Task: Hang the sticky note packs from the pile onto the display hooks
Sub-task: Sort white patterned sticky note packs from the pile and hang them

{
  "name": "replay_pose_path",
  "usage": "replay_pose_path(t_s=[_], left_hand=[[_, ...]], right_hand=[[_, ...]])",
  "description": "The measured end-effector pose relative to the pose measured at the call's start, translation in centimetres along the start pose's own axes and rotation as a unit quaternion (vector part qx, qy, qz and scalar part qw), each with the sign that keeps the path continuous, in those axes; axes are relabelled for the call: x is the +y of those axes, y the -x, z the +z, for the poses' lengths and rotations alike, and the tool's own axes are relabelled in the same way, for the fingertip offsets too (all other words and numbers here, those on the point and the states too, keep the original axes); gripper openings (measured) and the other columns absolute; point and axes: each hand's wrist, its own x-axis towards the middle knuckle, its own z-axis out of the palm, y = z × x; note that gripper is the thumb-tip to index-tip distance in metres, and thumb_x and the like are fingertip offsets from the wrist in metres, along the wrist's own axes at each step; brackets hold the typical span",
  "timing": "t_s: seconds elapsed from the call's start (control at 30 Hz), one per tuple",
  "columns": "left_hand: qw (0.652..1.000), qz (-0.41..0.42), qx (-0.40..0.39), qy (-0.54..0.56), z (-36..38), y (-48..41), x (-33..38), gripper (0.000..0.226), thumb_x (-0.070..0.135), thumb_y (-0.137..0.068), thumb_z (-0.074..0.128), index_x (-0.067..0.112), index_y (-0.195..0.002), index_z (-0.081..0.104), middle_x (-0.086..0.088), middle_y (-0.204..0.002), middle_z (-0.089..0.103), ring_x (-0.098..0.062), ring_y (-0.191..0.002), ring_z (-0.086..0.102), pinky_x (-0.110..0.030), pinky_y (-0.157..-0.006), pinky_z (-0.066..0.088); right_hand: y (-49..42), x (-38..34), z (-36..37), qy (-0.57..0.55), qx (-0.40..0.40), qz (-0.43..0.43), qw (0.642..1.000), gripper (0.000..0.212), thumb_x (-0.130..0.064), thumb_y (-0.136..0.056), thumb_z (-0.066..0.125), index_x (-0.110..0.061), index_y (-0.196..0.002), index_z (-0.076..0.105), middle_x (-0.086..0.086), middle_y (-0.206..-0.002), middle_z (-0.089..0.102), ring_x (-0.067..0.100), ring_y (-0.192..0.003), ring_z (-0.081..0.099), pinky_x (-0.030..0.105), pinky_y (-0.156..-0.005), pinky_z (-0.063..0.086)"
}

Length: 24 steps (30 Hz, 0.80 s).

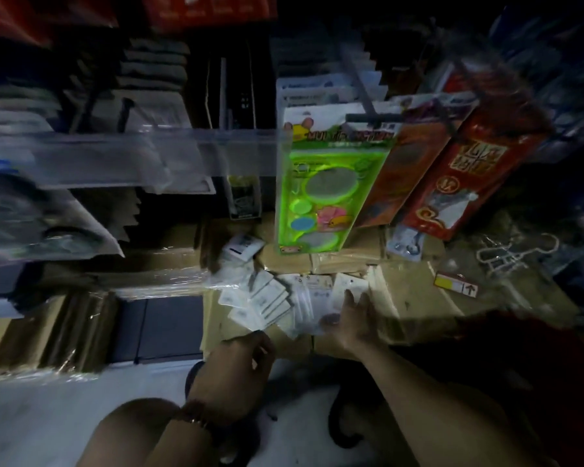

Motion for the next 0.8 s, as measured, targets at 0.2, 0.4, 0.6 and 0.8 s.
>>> replay_pose_path(t_s=[0.2,0.4,0.6,0.8], left_hand=[[1.0,-0.011,-0.016,-0.001,0.3,-1.2,0.4,0.005,0.037,-0.1,0.064,0.041,-0.103,0.066,0.026,-0.091,0.069,0.0,-0.084,0.068,-0.03,-0.078,0.06],[1.0,-0.008,-0.018,0.001,0.4,-1.8,0.8,0.009,0.035,-0.1,0.066,0.043,-0.102,0.069,0.027,-0.089,0.068,0.0,-0.084,0.068,-0.026,-0.078,0.059],[1.0,-0.002,-0.025,0.007,0.8,-1.9,0.7,0.008,0.036,-0.103,0.066,0.043,-0.104,0.069,0.028,-0.09,0.065,0.003,-0.084,0.067,-0.014,-0.071,0.049],[1.0,0.003,-0.023,0.009,1.0,-2.1,0.7,0.01,0.035,-0.103,0.066,0.045,-0.104,0.067,0.027,-0.092,0.066,0.0,-0.083,0.067,-0.015,-0.072,0.05]], right_hand=[[-1.7,-0.3,3.2,-0.034,-0.029,-0.021,0.999,0.159,-0.097,-0.061,0.069,-0.024,-0.164,-0.029,0.013,-0.17,-0.035,0.042,-0.16,-0.025,0.066,-0.127,-0.003],[-0.2,-0.9,3.9,0.016,0.023,-0.054,0.998,0.123,-0.078,-0.091,0.058,-0.015,-0.169,-0.013,0.021,-0.177,-0.008,0.049,-0.161,-0.005,0.064,-0.128,0.007],[0.0,-0.9,3.0,-0.005,0.031,-0.106,0.994,0.106,-0.07,-0.092,0.066,-0.018,-0.17,0.015,0.017,-0.172,0.012,0.039,-0.159,0.01,0.049,-0.127,0.021],[-1.2,-2.1,4.5,-0.144,0.012,-0.046,0.988,0.106,-0.072,-0.073,0.076,-0.031,-0.161,0.032,0.014,-0.175,0.015,0.038,-0.162,0.003,0.055,-0.127,0.022]])
